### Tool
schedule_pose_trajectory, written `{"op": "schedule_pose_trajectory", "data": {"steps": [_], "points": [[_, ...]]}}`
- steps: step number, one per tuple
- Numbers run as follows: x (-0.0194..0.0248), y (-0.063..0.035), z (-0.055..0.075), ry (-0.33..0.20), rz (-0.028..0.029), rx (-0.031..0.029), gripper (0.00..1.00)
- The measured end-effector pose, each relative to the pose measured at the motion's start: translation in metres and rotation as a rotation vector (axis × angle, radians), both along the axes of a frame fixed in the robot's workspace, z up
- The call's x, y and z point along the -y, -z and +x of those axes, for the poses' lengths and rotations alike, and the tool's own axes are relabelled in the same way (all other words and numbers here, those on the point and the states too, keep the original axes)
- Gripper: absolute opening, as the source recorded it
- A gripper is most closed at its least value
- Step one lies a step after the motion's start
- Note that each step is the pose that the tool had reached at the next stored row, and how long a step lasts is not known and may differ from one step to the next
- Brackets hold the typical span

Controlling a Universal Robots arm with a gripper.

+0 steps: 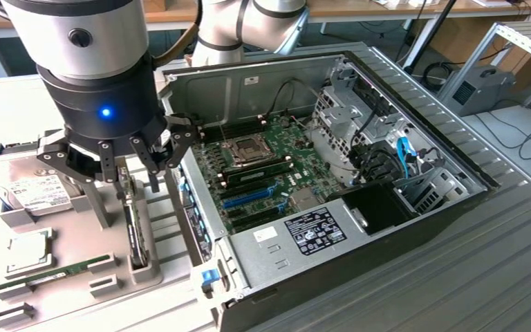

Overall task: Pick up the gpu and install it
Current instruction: 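Pick up the gpu and move the gpu toward the slot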

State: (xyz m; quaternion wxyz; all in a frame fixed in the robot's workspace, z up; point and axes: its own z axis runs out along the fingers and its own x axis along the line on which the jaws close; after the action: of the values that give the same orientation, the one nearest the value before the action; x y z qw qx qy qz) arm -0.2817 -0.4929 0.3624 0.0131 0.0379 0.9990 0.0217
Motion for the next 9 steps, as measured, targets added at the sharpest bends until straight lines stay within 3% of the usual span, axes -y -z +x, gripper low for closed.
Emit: {"op": "schedule_pose_trajectory", "data": {"steps": [9], "points": [[0.0000,0.0024,-0.0015,0.000,-0.0001,0.0000,0.42]]}}
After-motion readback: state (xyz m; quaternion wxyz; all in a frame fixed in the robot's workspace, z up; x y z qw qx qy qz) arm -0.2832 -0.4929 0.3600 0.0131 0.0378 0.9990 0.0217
